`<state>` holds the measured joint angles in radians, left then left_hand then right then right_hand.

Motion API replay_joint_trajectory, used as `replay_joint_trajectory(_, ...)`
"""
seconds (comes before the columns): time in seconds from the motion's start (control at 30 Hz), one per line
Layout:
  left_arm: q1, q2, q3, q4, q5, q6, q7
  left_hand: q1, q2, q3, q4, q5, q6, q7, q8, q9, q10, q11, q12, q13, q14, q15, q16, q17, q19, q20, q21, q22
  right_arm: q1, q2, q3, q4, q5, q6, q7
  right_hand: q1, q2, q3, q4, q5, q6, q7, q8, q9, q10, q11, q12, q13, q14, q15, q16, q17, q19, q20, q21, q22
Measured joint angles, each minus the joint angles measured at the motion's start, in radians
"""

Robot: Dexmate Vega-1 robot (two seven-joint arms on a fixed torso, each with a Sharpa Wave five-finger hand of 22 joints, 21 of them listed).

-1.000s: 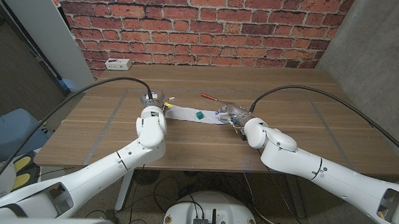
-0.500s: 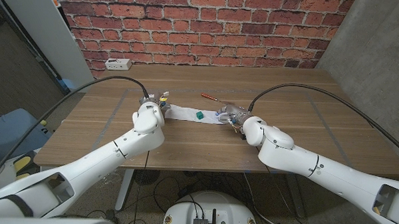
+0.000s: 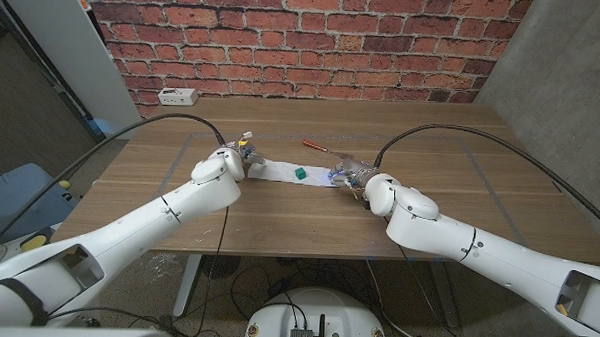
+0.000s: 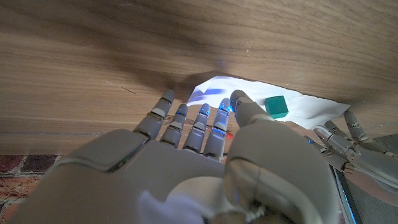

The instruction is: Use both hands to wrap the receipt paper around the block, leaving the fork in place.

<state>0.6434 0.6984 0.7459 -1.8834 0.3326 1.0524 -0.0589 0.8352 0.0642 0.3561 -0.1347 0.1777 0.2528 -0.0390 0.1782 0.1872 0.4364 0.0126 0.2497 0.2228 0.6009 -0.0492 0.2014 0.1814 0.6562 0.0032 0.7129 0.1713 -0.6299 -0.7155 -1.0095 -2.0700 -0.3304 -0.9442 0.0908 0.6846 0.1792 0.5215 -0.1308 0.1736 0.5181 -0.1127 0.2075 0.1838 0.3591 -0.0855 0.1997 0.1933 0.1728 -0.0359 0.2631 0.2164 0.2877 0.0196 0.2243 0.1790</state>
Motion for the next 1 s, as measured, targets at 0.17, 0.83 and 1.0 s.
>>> replay_joint_trajectory(0.17,-0.011,0.012,0.010,-0.006,-0.057,-0.011,0.030,0.076,0.015,0.040,-0.034,0.016,0.016,0.004,0.014,-0.001,0.046,-0.020,0.000,-0.005,0.086,-0.012,0.025,0.000,0.061,-0.008,0.006,0.000,0.001,-0.002,0.000,0.001,0.009,-0.003,-0.003,0.000,0.000,-0.008,0.000,0.000,0.000,0.000,0.000,0.000,0.000,0.000,0.000,0.000,0.004,-0.003,0.000,0.000,0.000,0.000,0.000,0.000)
replay_joint_trajectory(0.83,-0.032,0.027,0.110,-0.039,-0.042,0.033,0.247,0.545,0.007,0.095,-0.040,0.061,0.721,0.031,0.223,0.120,0.377,-0.124,0.365,0.288,0.500,-0.110,0.127,0.085,0.152,-0.098,0.236,0.015,0.008,-0.022,-0.002,-0.004,0.043,-0.004,-0.018,0.005,-0.005,-0.024,0.001,0.000,0.043,0.018,0.000,0.000,0.039,0.021,0.008,0.000,0.074,-0.005,0.027,0.005,0.036,0.000,0.006,0.000)
replay_joint_trajectory(1.0,-0.025,0.025,0.109,-0.039,-0.049,0.019,0.277,0.555,0.002,0.095,-0.040,0.067,0.769,0.046,0.240,0.122,0.404,-0.103,0.372,0.298,0.515,-0.095,0.127,0.080,0.172,-0.103,0.262,0.013,0.004,-0.027,0.000,-0.012,0.047,-0.006,-0.021,0.005,-0.005,-0.026,-0.002,0.000,0.043,0.018,0.000,0.000,0.040,0.021,0.008,0.000,0.074,-0.005,0.027,0.005,0.036,0.000,0.006,0.001)
